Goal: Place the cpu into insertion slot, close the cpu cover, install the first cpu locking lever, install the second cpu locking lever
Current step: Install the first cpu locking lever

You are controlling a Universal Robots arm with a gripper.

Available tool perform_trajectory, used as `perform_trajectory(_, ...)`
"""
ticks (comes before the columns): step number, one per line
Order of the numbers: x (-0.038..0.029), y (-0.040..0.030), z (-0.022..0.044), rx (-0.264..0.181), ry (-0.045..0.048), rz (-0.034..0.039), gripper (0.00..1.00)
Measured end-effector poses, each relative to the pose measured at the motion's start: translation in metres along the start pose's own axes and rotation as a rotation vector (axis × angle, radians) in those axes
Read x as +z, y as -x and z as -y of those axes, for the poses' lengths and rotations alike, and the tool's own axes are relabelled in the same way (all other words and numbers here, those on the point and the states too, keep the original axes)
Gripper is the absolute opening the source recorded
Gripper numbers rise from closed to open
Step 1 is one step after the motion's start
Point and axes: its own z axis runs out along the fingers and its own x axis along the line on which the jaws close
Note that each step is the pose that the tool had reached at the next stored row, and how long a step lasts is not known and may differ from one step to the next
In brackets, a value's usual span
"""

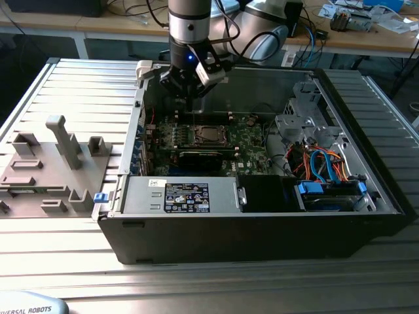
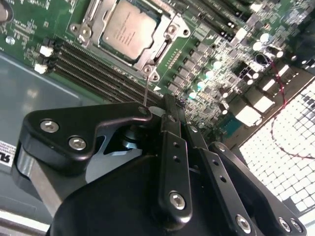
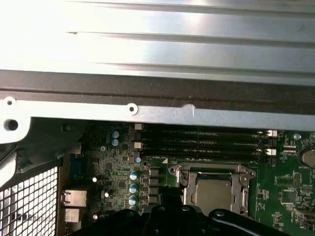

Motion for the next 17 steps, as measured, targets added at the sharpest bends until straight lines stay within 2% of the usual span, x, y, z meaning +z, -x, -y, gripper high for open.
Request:
perform_trajectory(7, 0.0017, 0.0004, -0.0081, -0.013, 0.0004, -0.0003, 0.11)
perform_trajectory(17, 0.0027, 0.0040, -0.0092, -0.013, 0.0005, -0.0002, 0.11)
